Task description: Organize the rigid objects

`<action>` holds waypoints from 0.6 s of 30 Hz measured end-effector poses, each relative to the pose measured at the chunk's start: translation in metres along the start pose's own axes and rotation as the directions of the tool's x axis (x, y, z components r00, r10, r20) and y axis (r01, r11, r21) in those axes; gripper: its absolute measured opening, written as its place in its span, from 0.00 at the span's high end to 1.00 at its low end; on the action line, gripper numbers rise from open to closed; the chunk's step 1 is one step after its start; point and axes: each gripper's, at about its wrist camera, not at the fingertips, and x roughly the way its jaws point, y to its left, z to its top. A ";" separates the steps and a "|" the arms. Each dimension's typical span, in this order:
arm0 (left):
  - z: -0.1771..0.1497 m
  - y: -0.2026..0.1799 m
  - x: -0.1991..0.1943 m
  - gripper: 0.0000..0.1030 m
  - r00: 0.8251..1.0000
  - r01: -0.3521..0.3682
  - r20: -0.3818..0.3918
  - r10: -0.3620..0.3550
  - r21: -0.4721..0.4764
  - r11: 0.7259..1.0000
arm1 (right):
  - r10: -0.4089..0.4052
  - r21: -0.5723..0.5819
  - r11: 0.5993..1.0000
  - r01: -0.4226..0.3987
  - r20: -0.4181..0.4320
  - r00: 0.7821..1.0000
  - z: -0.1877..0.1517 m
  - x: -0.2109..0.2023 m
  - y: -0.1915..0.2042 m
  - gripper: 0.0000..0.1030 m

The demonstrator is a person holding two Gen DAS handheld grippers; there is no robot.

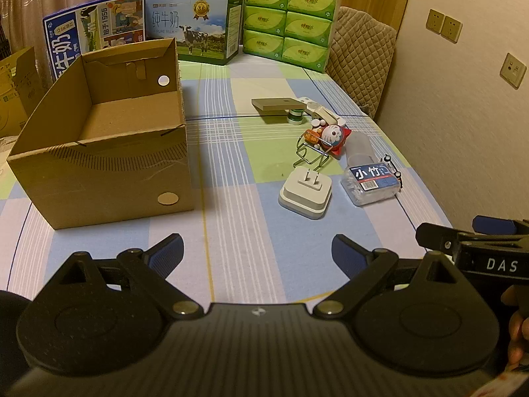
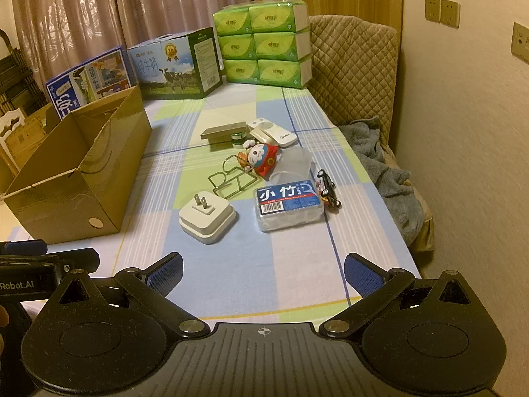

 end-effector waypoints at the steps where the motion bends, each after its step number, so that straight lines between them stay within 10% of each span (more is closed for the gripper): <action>1: 0.000 0.000 0.000 0.09 1.000 0.001 0.001 -0.001 0.000 1.000 | -0.001 0.000 1.000 0.001 0.000 1.000 0.000 0.000 0.000 0.02; 18: 0.002 0.000 -0.001 0.09 1.000 0.005 0.002 -0.005 -0.007 1.000 | 0.002 0.007 1.000 -0.002 -0.005 1.000 -0.002 0.005 -0.003 0.02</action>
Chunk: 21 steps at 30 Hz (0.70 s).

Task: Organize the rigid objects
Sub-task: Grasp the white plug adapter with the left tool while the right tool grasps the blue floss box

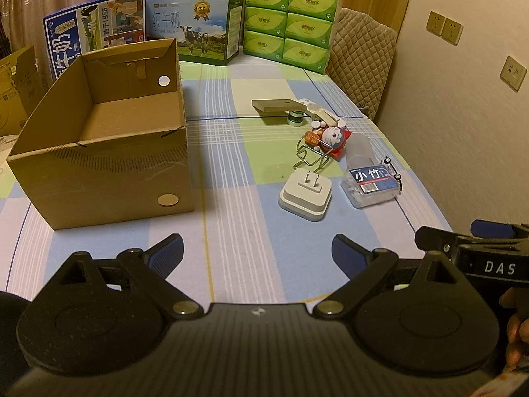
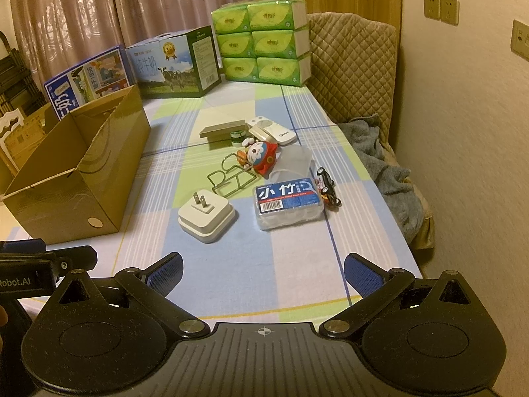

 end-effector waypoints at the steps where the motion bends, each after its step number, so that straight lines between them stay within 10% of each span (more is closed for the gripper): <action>1: 0.000 0.001 0.000 0.09 1.000 0.001 0.001 -0.001 -0.001 1.000 | 0.001 0.002 1.000 -0.001 -0.001 1.000 -0.001 0.001 -0.001 0.02; 21: 0.030 -0.011 0.071 0.08 0.998 0.064 -0.021 -0.062 0.127 0.990 | -0.045 -0.039 0.998 0.045 -0.005 0.999 0.037 0.032 -0.027 0.02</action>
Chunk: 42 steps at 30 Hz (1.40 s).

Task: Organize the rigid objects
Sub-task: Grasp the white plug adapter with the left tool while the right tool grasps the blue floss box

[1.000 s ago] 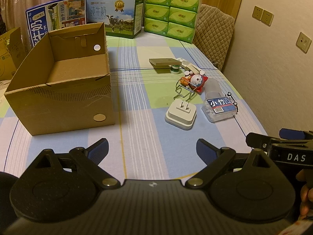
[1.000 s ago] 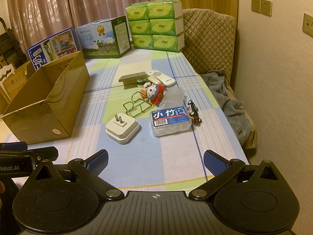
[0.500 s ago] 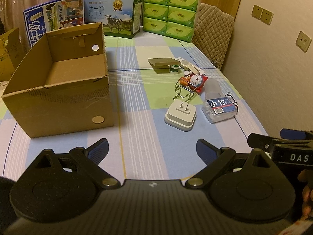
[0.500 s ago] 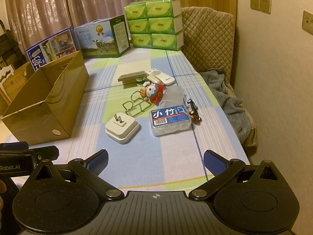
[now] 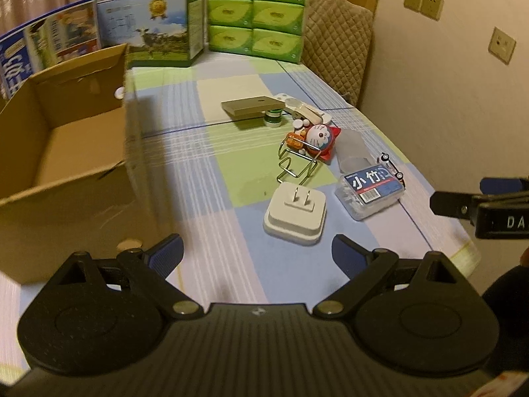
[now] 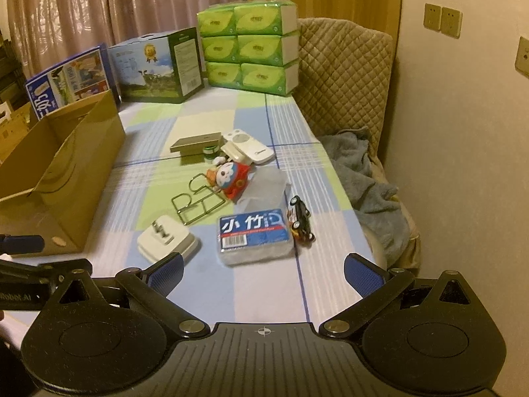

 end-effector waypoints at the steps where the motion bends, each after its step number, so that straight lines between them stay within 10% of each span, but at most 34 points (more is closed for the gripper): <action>1: 0.001 -0.001 0.006 0.08 1.000 0.004 0.000 -0.004 0.015 1.000 | 0.004 -0.001 1.000 -0.004 -0.004 1.000 0.003 0.005 -0.002 0.02; 27: 0.016 -0.029 0.115 0.41 0.985 0.166 -0.072 -0.154 0.218 0.962 | 0.000 0.069 0.998 0.004 -0.060 0.998 0.009 0.071 -0.019 0.03; 42: -0.007 0.003 0.091 0.41 0.997 0.057 -0.065 -0.051 0.099 0.993 | 0.077 -0.052 0.995 -0.079 -0.051 0.996 0.004 0.100 0.002 0.03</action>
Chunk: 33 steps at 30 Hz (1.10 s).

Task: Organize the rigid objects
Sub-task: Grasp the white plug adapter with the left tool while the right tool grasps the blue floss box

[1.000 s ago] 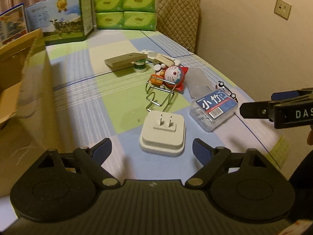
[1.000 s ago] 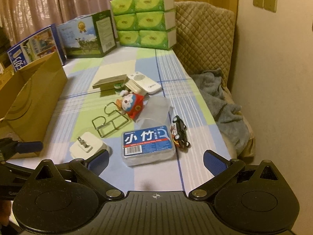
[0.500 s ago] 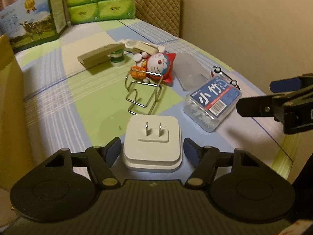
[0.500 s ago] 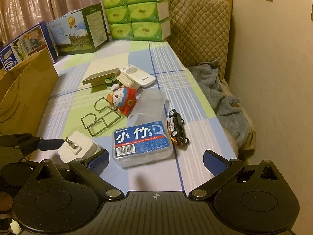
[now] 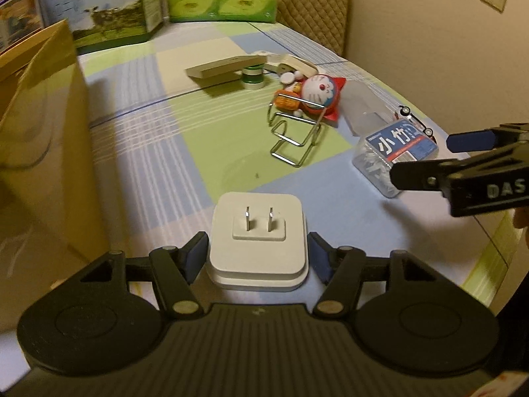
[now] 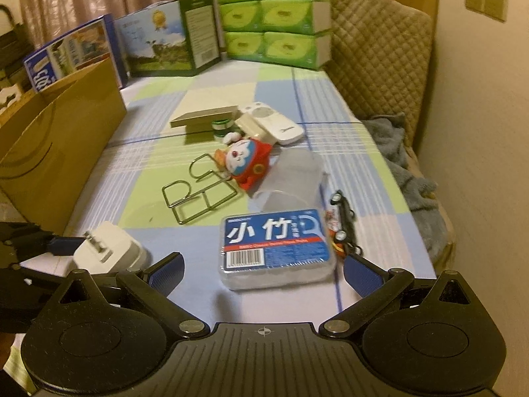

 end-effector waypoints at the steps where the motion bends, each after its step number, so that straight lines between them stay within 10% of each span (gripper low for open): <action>1: -0.001 0.001 -0.001 0.41 1.000 -0.002 0.004 0.002 -0.009 1.000 | -0.005 -0.012 1.000 0.005 0.000 1.000 0.000 0.003 0.001 0.03; 10: -0.002 -0.001 0.001 0.40 1.000 -0.012 0.010 0.013 -0.018 1.000 | -0.036 -0.033 0.999 0.035 -0.023 0.999 0.001 0.026 -0.002 0.19; 33: 0.001 -0.006 0.006 0.39 0.999 -0.039 0.015 0.039 0.022 0.999 | -0.017 -0.001 1.000 0.017 -0.049 0.999 -0.007 0.033 0.011 0.19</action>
